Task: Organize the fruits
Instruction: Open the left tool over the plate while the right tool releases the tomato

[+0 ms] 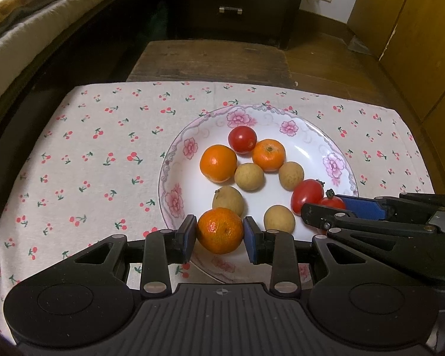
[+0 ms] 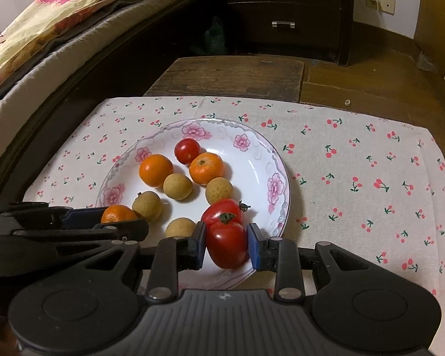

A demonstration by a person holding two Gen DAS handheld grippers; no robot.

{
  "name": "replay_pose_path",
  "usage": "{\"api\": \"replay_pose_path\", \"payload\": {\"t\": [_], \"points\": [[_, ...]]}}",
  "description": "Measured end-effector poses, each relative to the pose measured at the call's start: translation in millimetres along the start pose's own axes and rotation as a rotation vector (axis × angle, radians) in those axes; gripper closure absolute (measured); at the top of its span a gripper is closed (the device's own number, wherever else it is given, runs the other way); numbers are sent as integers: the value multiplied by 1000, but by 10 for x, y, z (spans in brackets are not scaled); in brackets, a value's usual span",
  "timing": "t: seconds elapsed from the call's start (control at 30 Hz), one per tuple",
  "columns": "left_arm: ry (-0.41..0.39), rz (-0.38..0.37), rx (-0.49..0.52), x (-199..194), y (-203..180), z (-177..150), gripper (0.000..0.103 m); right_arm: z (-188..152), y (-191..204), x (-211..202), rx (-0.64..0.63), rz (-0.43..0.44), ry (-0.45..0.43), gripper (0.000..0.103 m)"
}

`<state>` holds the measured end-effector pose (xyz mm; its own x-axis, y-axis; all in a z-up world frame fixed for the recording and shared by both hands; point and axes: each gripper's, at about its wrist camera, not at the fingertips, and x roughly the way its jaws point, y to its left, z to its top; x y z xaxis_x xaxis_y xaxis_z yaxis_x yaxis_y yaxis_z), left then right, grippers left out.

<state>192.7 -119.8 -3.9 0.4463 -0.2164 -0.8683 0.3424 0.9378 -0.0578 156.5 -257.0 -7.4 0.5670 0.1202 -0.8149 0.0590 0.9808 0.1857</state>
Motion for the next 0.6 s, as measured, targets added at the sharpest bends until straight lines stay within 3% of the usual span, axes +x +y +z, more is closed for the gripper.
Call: {"api": "replay_pose_path", "payload": {"t": [0.6], "points": [[-7,-13,-22,-43,1,27,59,35,-47,-45,36,9,-11,71]]}}
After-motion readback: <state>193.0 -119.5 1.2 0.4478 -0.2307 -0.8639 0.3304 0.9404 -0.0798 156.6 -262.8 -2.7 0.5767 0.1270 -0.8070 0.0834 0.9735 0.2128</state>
